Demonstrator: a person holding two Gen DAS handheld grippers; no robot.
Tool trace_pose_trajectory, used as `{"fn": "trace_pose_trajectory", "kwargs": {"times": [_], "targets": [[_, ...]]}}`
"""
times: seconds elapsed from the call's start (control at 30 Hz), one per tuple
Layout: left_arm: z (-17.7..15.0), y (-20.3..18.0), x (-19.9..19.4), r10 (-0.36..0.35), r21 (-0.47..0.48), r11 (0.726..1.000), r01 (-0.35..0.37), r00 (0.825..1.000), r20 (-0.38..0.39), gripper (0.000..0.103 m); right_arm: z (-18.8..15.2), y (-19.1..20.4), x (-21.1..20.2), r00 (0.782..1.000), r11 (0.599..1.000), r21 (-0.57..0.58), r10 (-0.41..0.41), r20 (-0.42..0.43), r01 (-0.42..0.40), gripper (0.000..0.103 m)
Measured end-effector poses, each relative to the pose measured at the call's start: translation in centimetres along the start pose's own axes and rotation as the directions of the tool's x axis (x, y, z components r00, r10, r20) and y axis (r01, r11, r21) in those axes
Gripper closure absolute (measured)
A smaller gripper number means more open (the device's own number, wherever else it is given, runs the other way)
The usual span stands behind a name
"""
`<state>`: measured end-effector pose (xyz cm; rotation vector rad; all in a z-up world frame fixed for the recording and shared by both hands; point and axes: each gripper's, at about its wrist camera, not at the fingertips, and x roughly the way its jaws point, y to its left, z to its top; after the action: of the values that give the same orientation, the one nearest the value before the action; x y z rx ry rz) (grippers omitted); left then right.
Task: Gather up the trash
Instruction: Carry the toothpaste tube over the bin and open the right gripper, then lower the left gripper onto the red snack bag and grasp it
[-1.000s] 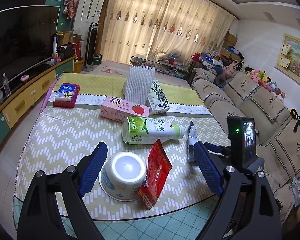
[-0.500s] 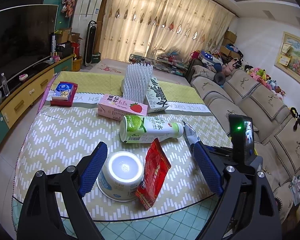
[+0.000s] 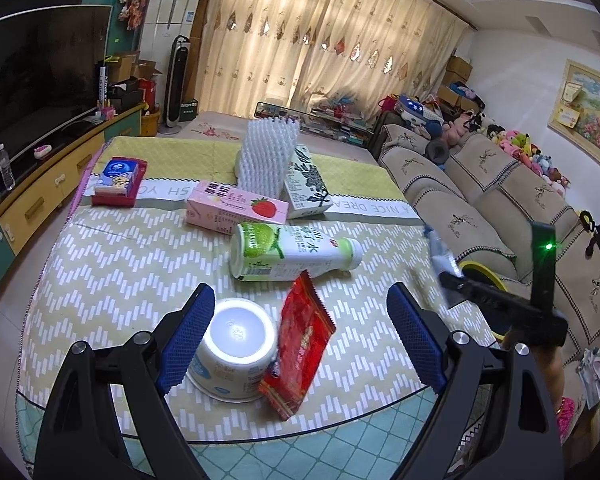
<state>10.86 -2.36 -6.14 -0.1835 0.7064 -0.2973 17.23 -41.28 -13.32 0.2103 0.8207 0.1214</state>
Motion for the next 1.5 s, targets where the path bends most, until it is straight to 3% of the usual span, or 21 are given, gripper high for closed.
{"fn": "trace_pose_trajectory", "kwargs": {"times": [0.27,0.53,0.6,0.63,0.67,0.97,1.3,1.5], "targets": [[0.0,-1.9,0.6,-0.017,0.047,0.999,0.017,1.0,0.002,0.016,0.1,-8.9,-3.4,0.978,0.971,0.155,-0.193,0.076,0.18,0.09],[-0.2,-3.6,1.9,-0.008,0.075,0.997,0.01,1.0,-0.03,0.016,-1.7,-16.9,-4.0,0.945,0.91,0.286,-0.325,0.045,0.3,0.088],[-0.2,-4.1,2.3,-0.007,0.083,0.997,0.011,0.999,-0.039,0.016,-2.0,-18.4,-3.6,0.938,0.897,0.303,-0.345,0.029,0.321,0.086],[-0.2,-4.4,2.3,-0.008,0.086,0.996,0.011,0.999,-0.042,0.016,-2.2,-19.0,-3.6,0.935,0.891,0.312,-0.355,0.026,0.329,0.08],[-0.3,-4.6,2.4,-0.007,0.09,0.996,0.011,0.999,-0.043,0.016,-2.3,-19.3,-3.5,0.933,0.887,0.321,-0.359,0.026,0.332,0.072],[-0.3,-5.3,2.7,0.005,0.116,0.993,0.0,0.999,-0.042,0.016,-3.6,-21.0,-4.1,0.943,0.876,0.387,-0.329,0.048,0.286,0.06],[-0.5,-3.7,2.3,0.05,0.121,0.991,-0.049,0.999,-0.01,0.016,-3.4,-18.8,-4.9,0.96,0.91,0.354,-0.265,0.094,0.216,0.055],[-1.2,-2.8,3.9,0.047,0.136,0.99,-0.038,0.997,-0.06,0.017,-2.7,-17.4,-4.9,0.964,0.924,0.325,-0.246,0.101,0.202,0.055]]}}
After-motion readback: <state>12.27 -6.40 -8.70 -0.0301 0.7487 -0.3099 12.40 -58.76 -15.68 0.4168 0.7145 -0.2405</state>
